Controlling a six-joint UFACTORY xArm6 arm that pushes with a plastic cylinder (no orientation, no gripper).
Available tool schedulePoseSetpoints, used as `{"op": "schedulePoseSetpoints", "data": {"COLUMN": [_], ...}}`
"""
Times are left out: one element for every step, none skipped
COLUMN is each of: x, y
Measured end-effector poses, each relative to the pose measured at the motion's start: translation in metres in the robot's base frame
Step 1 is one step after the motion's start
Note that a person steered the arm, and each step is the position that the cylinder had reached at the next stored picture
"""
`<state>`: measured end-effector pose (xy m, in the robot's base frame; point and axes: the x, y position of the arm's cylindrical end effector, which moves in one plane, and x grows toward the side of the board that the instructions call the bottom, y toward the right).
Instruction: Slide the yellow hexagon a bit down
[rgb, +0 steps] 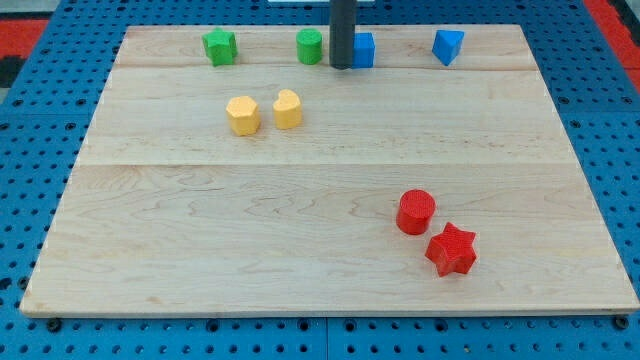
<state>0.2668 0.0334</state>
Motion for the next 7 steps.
{"op": "schedulePoseSetpoints", "data": {"x": [-0.002,0.012,0.052,0.078,0.081,0.089,0.086], "y": [0.021,0.025,0.03,0.048,0.048,-0.008,-0.043]}}
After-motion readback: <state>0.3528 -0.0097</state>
